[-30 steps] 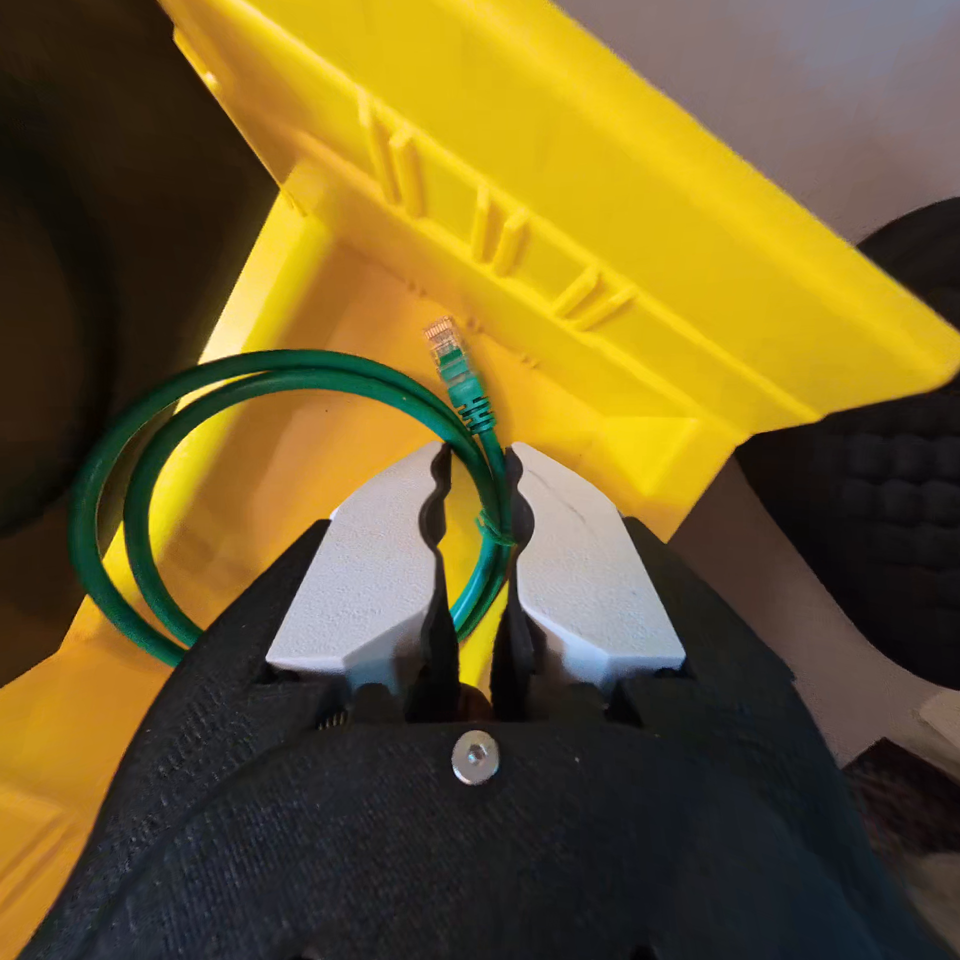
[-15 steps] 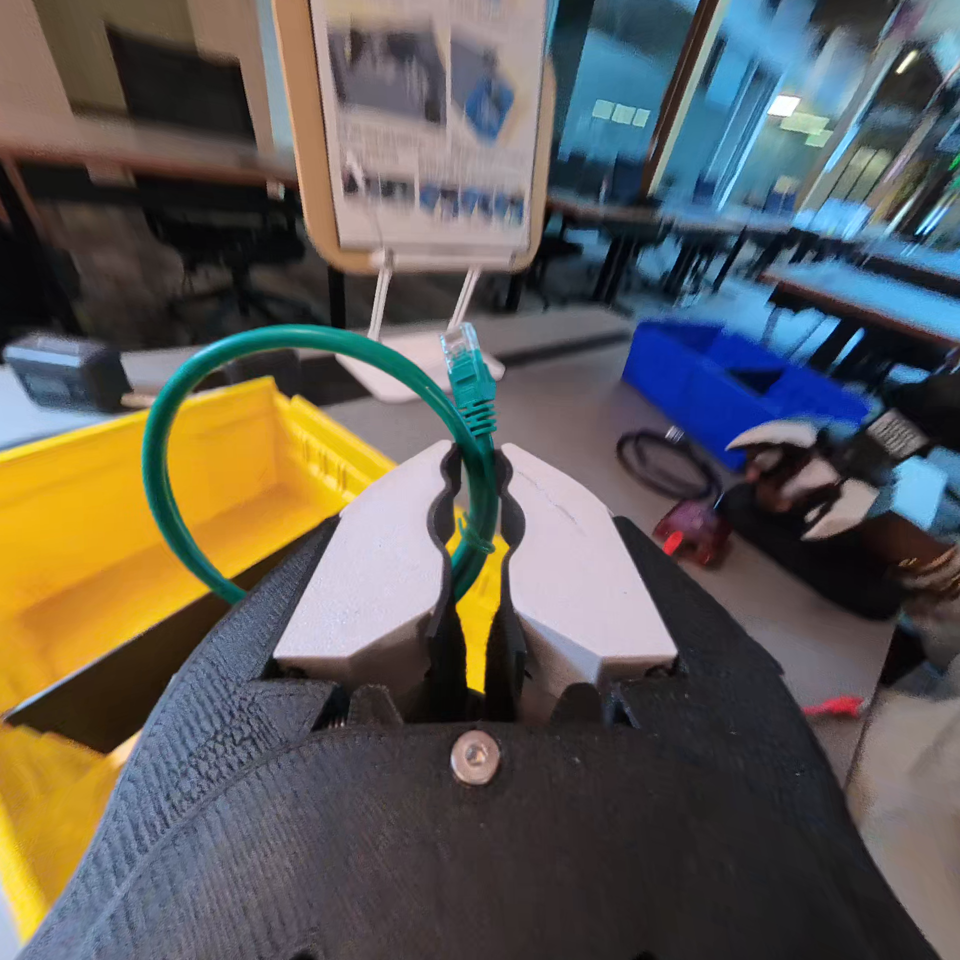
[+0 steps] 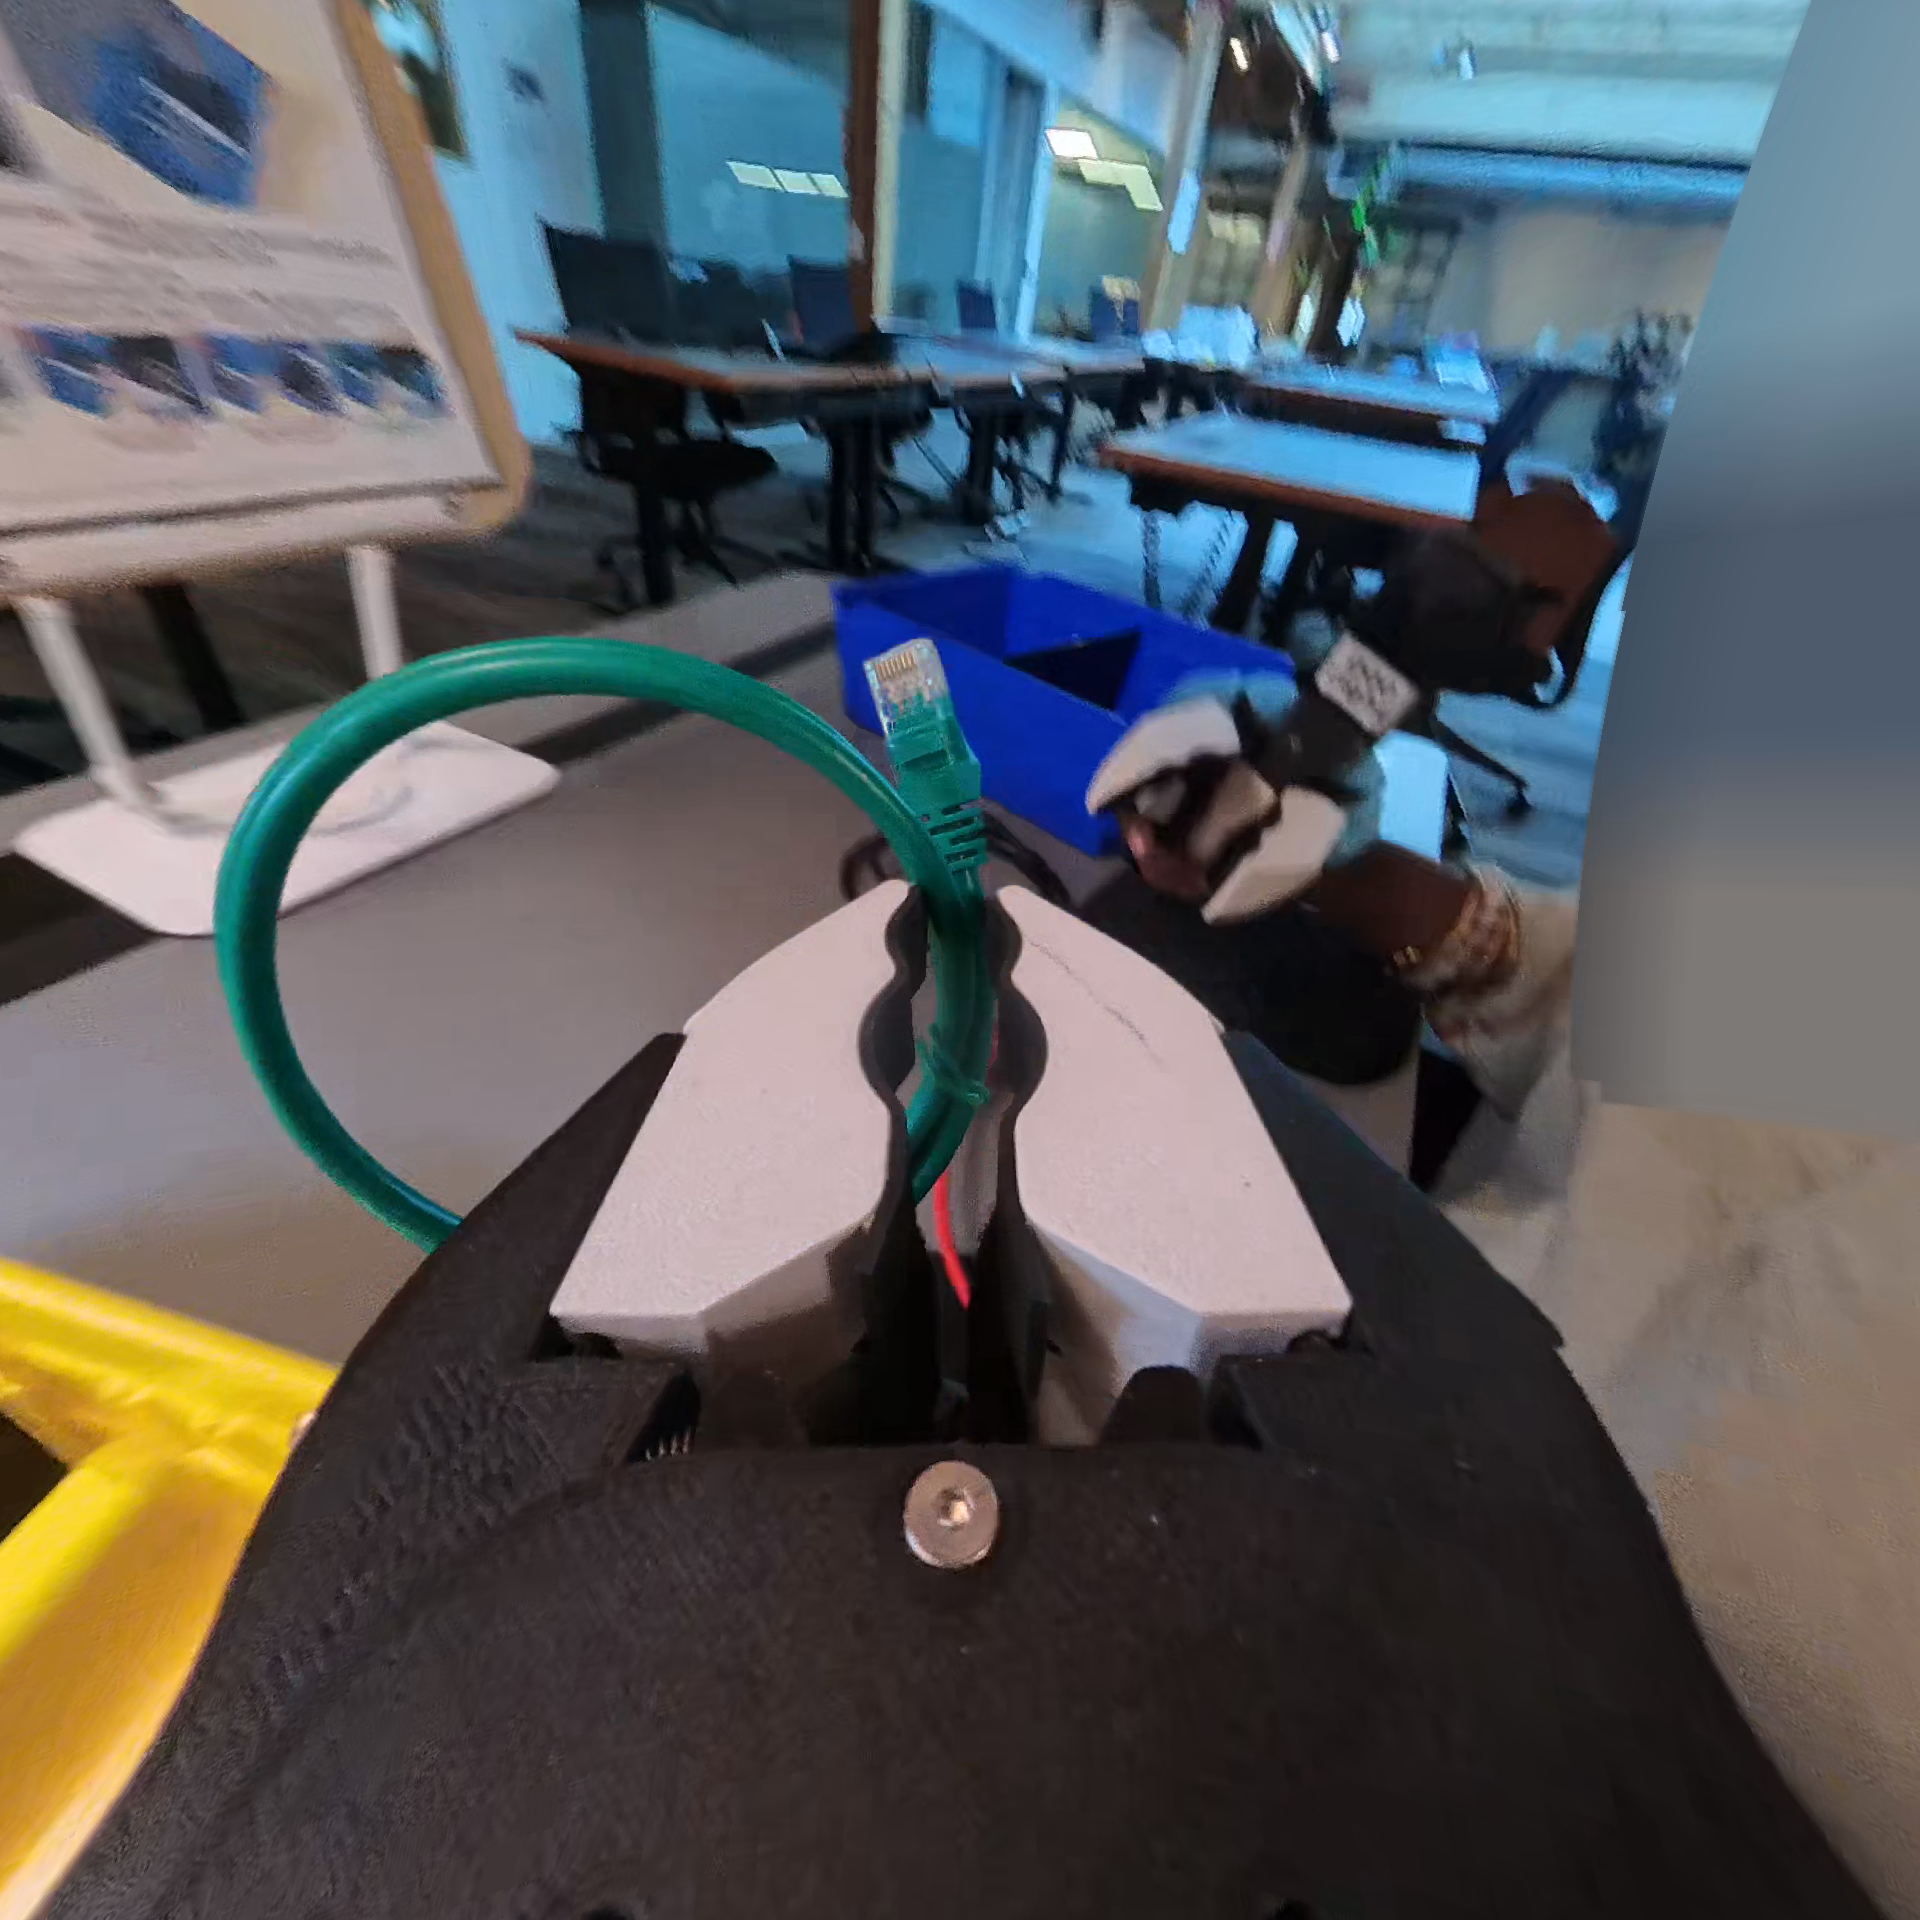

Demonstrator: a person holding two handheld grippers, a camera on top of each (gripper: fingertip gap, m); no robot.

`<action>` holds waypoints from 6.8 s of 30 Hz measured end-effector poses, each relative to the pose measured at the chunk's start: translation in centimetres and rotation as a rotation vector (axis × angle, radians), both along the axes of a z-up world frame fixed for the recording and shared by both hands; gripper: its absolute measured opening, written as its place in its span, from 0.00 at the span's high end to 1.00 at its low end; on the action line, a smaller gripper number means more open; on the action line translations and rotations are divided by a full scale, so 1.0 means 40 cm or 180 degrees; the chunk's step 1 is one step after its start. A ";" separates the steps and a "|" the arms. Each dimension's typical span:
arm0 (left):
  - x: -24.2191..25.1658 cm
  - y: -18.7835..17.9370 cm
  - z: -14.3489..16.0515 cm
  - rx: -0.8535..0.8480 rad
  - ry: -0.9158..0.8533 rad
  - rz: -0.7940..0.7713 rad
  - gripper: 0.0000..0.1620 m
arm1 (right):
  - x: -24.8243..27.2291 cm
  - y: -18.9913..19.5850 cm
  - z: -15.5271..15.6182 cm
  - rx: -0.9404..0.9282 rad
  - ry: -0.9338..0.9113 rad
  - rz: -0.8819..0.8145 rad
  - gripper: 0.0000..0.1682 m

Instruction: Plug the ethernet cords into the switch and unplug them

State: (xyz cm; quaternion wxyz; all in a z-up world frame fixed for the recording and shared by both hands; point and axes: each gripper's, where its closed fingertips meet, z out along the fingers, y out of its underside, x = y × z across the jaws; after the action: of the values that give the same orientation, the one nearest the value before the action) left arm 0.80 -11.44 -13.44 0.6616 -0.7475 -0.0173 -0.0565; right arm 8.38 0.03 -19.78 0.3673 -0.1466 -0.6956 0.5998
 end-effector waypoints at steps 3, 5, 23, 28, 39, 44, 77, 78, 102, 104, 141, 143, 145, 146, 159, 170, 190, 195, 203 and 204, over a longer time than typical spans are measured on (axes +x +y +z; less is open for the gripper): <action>0.084 0.040 -0.057 -0.0387 0.0006 -0.0436 0.93 | 0.014 -0.052 0.075 0.0165 0.0362 0.0147 0.69; 0.121 0.054 -0.086 -0.0591 0.0093 -0.0643 0.93 | 0.022 -0.094 0.125 0.0300 0.0573 0.0270 0.69; 0.126 0.069 -0.051 -0.0402 0.0960 -0.0515 0.69 | -0.014 -0.166 0.042 0.0913 -0.0416 0.0531 0.89; 0.128 0.085 -0.019 -0.0083 0.2428 0.0020 0.66 | -0.030 -0.130 0.045 -0.0748 -0.1667 0.0803 0.91; 0.148 0.168 -0.110 -0.0197 0.2632 -0.0210 0.94 | -0.026 -0.125 0.043 -0.1890 -0.2500 0.1226 0.91; 0.145 0.149 -0.118 -0.0263 0.2228 -0.0308 0.96 | -0.015 -0.125 0.057 -0.2152 -0.2480 0.1388 0.92; 0.165 0.189 -0.079 -0.0178 0.2520 -0.0202 0.95 | -0.005 -0.104 0.107 -0.2605 -0.2410 0.1310 0.92; 0.166 0.185 -0.077 -0.0190 0.2435 -0.0217 0.96 | -0.002 -0.107 0.107 -0.2579 -0.2391 0.1321 0.92; 0.204 0.143 -0.092 -0.0017 0.0946 -0.1023 0.86 | 0.026 -0.148 0.126 -0.0434 -0.0523 0.0920 0.93; 0.213 0.142 -0.090 0.0057 0.1035 -0.0989 0.92 | 0.025 -0.142 0.130 -0.0735 -0.0619 0.0994 0.93; 0.066 0.033 -0.146 -0.1183 0.1643 -0.0493 0.96 | -0.064 0.087 -0.334 0.1601 -0.2271 0.0386 0.58; 0.070 0.039 -0.137 -0.1131 0.1654 -0.0505 0.96 | -0.068 0.088 -0.330 0.1624 -0.2171 0.0343 0.58; 0.068 0.045 -0.142 -0.1211 0.1722 -0.0488 0.96 | -0.071 0.085 -0.308 0.1511 -0.2032 0.0302 0.59; 0.067 0.049 -0.145 -0.1261 0.1772 -0.0471 0.96 | -0.072 0.080 -0.284 0.1343 -0.1969 0.0302 0.59; 0.114 0.180 -0.170 -0.1348 0.2213 -0.0699 0.97 | -0.033 0.031 -0.036 0.0567 -0.1324 0.0248 0.59; 0.136 0.189 -0.178 -0.1310 0.1407 -0.0808 0.97 | -0.020 0.043 -0.039 0.1138 -0.0974 -0.0062 0.59; 0.143 0.192 -0.203 -0.1382 0.2100 -0.0697 0.97 | -0.010 0.020 -0.051 0.1216 -0.0870 -0.0024 0.60; 0.139 0.189 -0.202 -0.1480 0.2249 -0.0609 0.97 | -0.012 0.009 -0.040 0.1329 -0.0823 -0.0094 0.59; 0.124 0.183 -0.218 -0.1635 0.2268 -0.0602 0.97 | -0.020 0.003 -0.056 0.1402 -0.0848 -0.0152 0.59; 0.122 0.183 -0.210 -0.1597 0.2244 -0.0583 0.96 | -0.024 0.004 -0.052 0.1428 -0.0819 -0.0186 0.59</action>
State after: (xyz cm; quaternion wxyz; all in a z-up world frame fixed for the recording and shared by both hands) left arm 5.68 -4.11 -21.82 0.4173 -0.8570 0.2626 0.1496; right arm 7.43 0.20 -21.86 0.3163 -0.1566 -0.8476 0.3962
